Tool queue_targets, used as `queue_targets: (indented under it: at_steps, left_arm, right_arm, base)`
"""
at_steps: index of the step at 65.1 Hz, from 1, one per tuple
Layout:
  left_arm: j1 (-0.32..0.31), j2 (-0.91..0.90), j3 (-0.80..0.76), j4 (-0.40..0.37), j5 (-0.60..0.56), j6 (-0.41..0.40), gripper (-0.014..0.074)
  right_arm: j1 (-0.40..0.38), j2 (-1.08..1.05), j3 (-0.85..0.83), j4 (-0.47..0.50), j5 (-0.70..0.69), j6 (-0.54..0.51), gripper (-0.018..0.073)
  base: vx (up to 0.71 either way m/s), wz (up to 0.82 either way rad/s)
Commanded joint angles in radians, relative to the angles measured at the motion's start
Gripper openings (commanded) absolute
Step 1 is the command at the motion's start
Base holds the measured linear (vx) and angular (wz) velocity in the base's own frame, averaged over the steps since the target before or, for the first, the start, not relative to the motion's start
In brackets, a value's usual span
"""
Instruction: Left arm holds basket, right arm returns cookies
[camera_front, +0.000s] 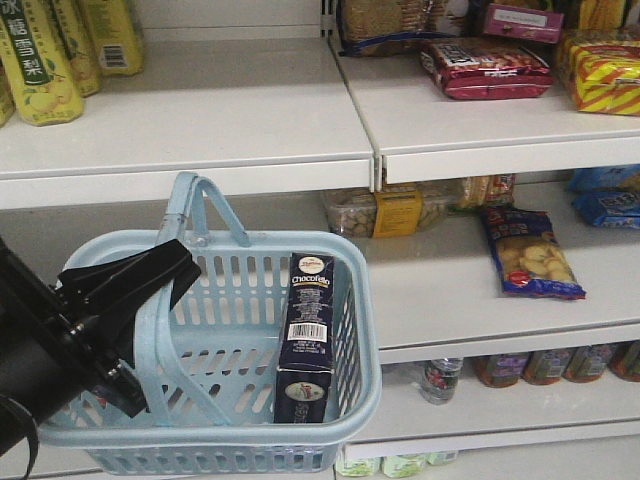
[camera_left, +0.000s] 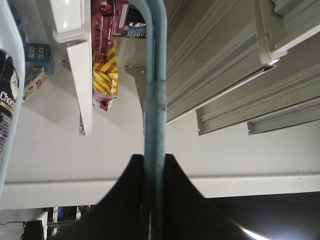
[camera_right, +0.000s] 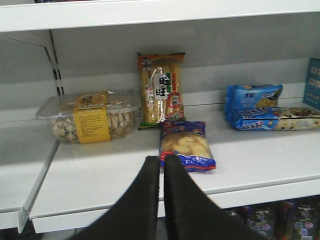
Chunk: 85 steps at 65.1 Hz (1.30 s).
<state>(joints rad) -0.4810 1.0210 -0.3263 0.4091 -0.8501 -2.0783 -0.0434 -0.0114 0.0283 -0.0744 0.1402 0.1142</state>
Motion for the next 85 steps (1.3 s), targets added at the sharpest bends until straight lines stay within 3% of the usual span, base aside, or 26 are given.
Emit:
queue_targets:
  at_steps: [1,85]
  left_arm:
    - [-0.007,-0.021,-0.033,-0.041,-0.125,-0.003,-0.0003]
    - [-0.007,-0.021,-0.033,-0.041,-0.125,-0.003,-0.0003]
  right_arm:
    - [-0.004,-0.008,0.017,-0.005,-0.074,-0.008,-0.0010]
    - [-0.004,-0.008,0.017,-0.005,-0.074,-0.008,-0.0010]
  base:
    - [0.08,0.30]
    - [0.03,0.13]
